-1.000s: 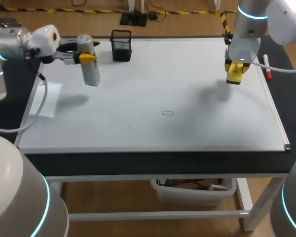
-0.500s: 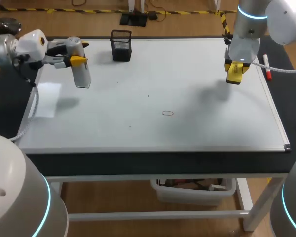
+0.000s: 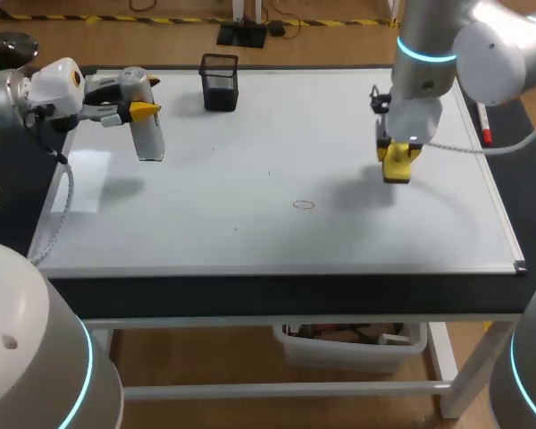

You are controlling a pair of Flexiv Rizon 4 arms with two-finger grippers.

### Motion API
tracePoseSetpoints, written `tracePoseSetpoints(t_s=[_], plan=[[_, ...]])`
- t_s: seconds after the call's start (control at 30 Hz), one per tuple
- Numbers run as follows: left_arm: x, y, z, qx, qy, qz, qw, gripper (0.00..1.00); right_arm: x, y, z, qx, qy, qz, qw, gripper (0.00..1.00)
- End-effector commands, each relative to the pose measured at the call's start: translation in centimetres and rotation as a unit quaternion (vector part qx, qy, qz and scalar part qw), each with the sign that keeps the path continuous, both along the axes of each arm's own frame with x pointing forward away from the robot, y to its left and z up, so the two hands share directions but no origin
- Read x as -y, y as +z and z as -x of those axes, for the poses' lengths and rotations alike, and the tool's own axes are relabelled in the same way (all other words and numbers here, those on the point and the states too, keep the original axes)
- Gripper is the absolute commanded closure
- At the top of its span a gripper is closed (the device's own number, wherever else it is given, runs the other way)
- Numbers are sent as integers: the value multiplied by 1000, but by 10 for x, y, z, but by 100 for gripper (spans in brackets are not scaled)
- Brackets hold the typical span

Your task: Pick up the inspection probe, press it on each red-marked spot on the whiteboard one by one, put down the probe, pick up the eraser, and wipe off all the red marks.

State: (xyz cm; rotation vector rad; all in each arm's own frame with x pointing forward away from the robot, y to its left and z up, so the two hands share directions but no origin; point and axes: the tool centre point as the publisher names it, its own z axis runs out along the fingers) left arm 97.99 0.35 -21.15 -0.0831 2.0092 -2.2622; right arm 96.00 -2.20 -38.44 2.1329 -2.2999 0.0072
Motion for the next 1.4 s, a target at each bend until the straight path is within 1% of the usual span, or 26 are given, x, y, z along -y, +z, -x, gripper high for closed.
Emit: tracePoseSetpoints(t_s=[0.03,0.17,0.27,0.4,0.6,0.77,0.93,1.03,1.17,1.4], plan=[[1,2,4,0,18,-1,1000,100,-12,-2,24,12,13,-3,1000,100],[1,2,4,0,18,-1,1000,100,-31,-4,42,7,34,-4,999,100],[1,2,4,0,18,-1,1000,100,-48,-3,53,2,49,-18,999,100],[1,2,4,0,18,-1,1000,100,-74,1,63,8,77,-18,997,100],[1,2,4,0,18,-1,1000,100,-118,-2,73,5,118,-20,993,100],[1,2,4,0,18,-1,1000,100,-152,-9,78,2,133,-23,991,100],[1,2,4,0,18,-1,1000,100,-185,-21,84,-3,155,-21,988,100],[1,2,4,0,18,-1,1000,100,-197,-29,84,-9,164,-19,986,100],[1,2,4,0,18,-1,1000,100,-206,-35,84,-13,172,-18,985,100],[1,2,4,0,18,-1,1000,100,-206,-39,81,-14,175,-16,984,100]])
